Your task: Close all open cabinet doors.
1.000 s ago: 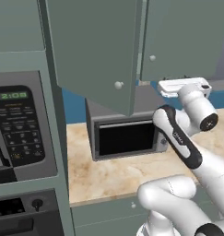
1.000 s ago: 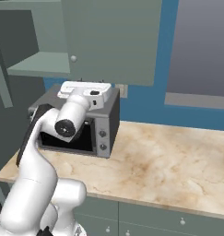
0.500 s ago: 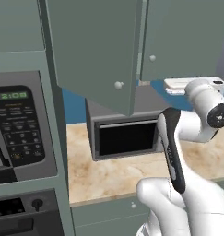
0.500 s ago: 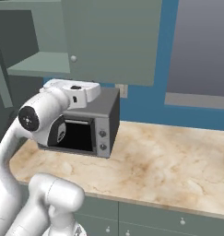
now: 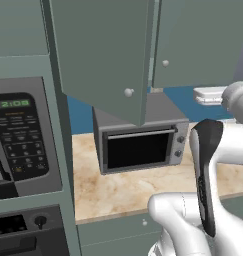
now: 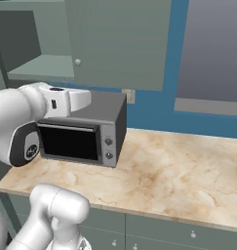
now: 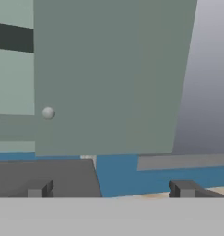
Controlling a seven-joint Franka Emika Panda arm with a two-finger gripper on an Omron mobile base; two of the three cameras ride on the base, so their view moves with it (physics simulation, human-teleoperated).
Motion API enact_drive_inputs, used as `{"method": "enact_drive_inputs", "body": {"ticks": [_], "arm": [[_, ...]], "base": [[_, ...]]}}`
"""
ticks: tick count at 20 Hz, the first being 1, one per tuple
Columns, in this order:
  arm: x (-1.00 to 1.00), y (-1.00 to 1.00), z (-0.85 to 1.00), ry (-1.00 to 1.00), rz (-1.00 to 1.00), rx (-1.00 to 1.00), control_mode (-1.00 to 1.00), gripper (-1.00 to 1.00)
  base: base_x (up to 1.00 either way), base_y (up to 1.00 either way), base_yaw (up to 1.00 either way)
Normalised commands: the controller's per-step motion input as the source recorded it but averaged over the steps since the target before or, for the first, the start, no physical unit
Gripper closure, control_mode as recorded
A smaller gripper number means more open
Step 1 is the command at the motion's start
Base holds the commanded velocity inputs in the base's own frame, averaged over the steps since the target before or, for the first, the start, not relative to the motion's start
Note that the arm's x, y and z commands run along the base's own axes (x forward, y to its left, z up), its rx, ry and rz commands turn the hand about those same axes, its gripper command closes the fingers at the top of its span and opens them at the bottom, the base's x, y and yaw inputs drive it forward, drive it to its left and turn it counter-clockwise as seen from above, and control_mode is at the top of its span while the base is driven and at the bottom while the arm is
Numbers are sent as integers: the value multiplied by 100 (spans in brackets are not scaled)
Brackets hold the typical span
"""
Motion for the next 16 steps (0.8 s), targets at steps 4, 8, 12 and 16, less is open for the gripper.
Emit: {"method": "enact_drive_inputs", "body": {"ticks": [4,8,12,16], "arm": [[-80,20,0,-6,0,0,-100,-100],[-74,23,0,-3,0,0,-100,-100],[-51,28,3,0,0,0,-100,-100],[-46,24,9,0,0,0,-100,-100]], "base": [[0,0,0],[0,0,0],[0,0,0],[0,0,0]]}}
